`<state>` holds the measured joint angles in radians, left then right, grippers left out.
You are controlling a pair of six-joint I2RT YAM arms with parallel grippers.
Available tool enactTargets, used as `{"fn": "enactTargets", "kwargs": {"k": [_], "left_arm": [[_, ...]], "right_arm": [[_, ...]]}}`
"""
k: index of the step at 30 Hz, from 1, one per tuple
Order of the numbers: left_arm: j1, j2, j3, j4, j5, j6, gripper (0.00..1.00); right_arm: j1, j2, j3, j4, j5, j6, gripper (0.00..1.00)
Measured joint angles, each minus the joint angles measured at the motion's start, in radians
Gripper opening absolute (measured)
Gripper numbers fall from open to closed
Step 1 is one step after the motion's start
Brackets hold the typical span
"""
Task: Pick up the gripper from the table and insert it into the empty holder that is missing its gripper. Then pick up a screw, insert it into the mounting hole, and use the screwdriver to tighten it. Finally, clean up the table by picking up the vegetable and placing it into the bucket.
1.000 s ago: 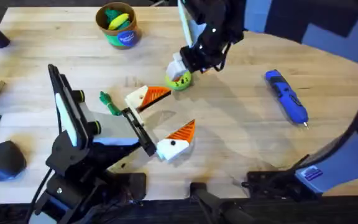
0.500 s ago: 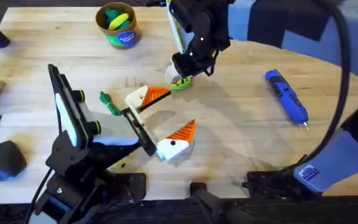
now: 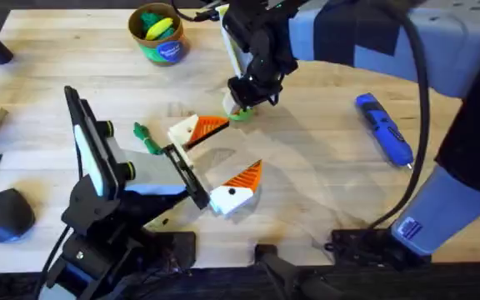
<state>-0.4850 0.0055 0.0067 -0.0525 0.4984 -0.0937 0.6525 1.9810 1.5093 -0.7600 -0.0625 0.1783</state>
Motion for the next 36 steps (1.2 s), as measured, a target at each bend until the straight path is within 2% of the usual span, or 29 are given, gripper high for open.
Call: {"fn": "enactTargets", "kwargs": {"k": [5,7,10,13,19,24,28,36], "left_arm": [[0.000,0.000,0.000,0.000,0.000,0.000,0.985],[0.000,0.000,0.000,0.000,0.000,0.000,0.985],[0.000,0.000,0.000,0.000,0.000,0.000,0.985],[0.000,0.000,0.000,0.000,0.000,0.000,0.986],[0.000,0.000,0.000,0.000,0.000,0.000,0.986],[0.000,0.000,0.000,0.000,0.000,0.000,0.986],[0.000,0.000,0.000,0.000,0.000,0.000,0.986],[0.000,0.000,0.000,0.000,0.000,0.000,0.986]], "right_arm": [[0.000,0.003,0.000,0.000,0.007,0.000,0.171],[0.000,0.004,0.000,0.001,0.009,0.000,0.127],[0.000,0.004,0.000,0.001,0.014,0.001,0.122],[0.000,0.004,0.000,0.001,0.016,0.002,0.185],[0.006,0.004,0.001,0.001,0.018,0.004,0.243],[0.017,0.004,0.002,0.000,0.033,-0.011,0.245],[0.043,0.004,0.002,0.000,0.098,-0.027,0.243],[0.069,0.004,0.002,-0.002,0.168,-0.037,0.186]]}}
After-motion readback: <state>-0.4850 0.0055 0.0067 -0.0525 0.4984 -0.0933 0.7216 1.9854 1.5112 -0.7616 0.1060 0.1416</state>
